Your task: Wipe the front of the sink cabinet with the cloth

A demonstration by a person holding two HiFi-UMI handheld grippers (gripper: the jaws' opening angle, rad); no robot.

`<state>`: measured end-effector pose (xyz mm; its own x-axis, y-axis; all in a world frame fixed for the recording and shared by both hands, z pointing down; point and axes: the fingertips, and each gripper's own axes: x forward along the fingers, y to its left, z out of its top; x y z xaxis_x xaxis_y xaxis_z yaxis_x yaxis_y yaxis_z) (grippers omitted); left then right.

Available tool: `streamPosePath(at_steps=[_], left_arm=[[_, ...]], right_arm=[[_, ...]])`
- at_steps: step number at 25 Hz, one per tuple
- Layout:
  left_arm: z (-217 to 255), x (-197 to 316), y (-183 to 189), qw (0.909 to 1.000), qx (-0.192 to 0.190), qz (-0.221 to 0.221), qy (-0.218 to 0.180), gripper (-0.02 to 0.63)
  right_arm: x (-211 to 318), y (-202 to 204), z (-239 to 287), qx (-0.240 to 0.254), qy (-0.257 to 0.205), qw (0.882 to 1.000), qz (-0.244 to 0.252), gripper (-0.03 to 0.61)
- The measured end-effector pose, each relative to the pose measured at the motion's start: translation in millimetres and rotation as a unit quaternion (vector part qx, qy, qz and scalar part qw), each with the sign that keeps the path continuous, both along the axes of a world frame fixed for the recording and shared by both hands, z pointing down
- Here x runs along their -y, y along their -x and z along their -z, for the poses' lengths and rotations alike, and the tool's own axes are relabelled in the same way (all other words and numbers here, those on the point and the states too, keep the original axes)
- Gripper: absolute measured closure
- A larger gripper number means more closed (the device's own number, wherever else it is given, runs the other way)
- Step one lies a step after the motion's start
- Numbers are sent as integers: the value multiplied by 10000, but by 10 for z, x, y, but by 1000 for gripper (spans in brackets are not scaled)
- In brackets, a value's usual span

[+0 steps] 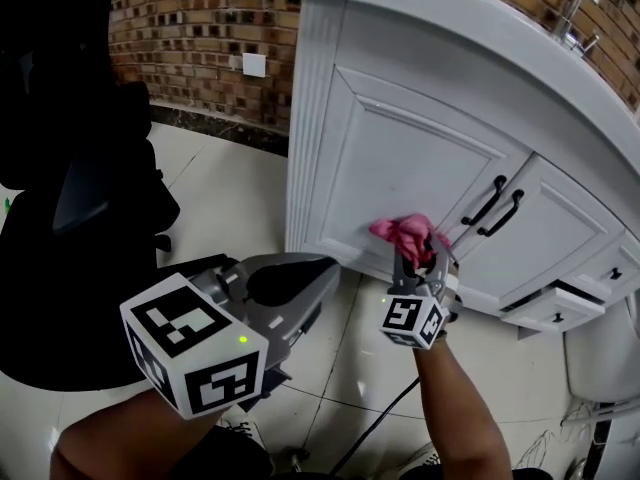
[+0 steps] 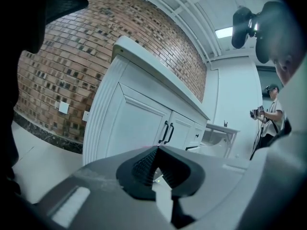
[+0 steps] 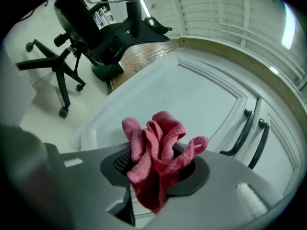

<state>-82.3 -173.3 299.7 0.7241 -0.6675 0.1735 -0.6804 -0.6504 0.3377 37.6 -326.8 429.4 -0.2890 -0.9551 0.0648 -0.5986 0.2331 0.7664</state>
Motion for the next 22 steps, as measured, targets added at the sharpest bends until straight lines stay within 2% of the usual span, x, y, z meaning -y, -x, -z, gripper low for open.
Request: streamPosePath(at_steps=[11, 18, 22], left_arm=[[-126, 43, -45, 9997, 154, -15, 170, 609], [-155, 56, 20, 9996, 141, 31, 238, 609], [-149, 57, 55, 9996, 125, 37, 238, 609]], right_arm=[[-11, 63, -883, 39, 770, 9970, -40, 428], [-1, 111, -1364, 290, 1335, 9904, -219, 428], [-3, 124, -1488, 311, 1374, 9896, -281, 428]])
